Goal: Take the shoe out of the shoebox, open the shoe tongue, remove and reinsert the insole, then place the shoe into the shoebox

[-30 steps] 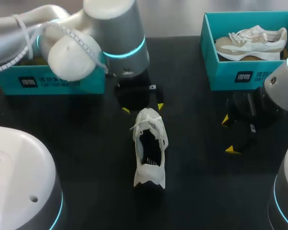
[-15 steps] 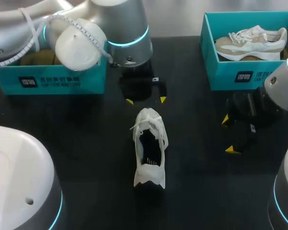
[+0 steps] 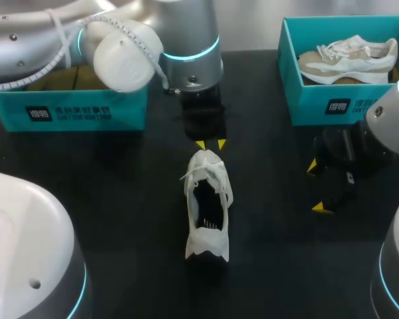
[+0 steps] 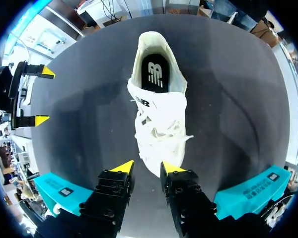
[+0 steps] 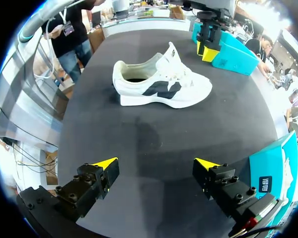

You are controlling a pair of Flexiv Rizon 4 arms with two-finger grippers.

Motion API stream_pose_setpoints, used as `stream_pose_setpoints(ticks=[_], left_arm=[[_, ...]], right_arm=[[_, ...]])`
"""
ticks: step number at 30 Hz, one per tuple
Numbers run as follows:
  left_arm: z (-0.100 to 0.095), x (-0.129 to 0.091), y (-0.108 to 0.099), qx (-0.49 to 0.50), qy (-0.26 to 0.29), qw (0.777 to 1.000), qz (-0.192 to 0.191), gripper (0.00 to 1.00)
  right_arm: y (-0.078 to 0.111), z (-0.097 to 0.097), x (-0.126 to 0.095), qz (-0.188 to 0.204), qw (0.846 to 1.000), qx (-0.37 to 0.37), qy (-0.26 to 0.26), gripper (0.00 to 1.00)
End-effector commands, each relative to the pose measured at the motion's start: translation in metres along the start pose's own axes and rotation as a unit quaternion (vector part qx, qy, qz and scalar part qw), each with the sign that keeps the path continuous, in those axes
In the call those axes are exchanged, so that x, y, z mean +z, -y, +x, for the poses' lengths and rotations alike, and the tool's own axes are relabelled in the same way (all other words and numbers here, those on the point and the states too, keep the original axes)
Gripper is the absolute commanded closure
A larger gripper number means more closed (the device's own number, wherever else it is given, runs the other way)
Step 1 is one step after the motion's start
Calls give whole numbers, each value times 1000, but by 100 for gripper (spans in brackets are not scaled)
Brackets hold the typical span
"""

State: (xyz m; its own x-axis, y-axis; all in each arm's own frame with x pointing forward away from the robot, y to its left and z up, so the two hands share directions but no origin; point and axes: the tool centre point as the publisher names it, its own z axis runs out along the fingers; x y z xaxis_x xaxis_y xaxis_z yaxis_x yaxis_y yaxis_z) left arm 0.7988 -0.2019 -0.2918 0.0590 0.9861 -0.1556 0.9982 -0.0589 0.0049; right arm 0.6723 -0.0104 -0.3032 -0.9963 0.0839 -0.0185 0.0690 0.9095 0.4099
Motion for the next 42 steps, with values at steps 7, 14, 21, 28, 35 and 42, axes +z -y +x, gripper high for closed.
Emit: stream_pose_setpoints(ticks=[7,14,21,28,35,42], left_arm=[[1,13,23,-4,-10,1000,20,69],[9,23,46,-18,-4,998,57,78],[19,39,72,-19,-16,996,86,77],[19,31,77,-22,-9,997,77,76],[9,38,82,-21,-20,997,76,76],[22,61,109,-31,-42,994,98,77]], right_arm=[[0,1,1,1,1000,0,1,0],[0,1,1,1,1000,0,1,0],[0,1,1,1,1000,0,1,0],[0,1,1,1,1000,0,1,0],[0,1,1,1,1000,0,1,0],[0,1,1,1,1000,0,1,0]])
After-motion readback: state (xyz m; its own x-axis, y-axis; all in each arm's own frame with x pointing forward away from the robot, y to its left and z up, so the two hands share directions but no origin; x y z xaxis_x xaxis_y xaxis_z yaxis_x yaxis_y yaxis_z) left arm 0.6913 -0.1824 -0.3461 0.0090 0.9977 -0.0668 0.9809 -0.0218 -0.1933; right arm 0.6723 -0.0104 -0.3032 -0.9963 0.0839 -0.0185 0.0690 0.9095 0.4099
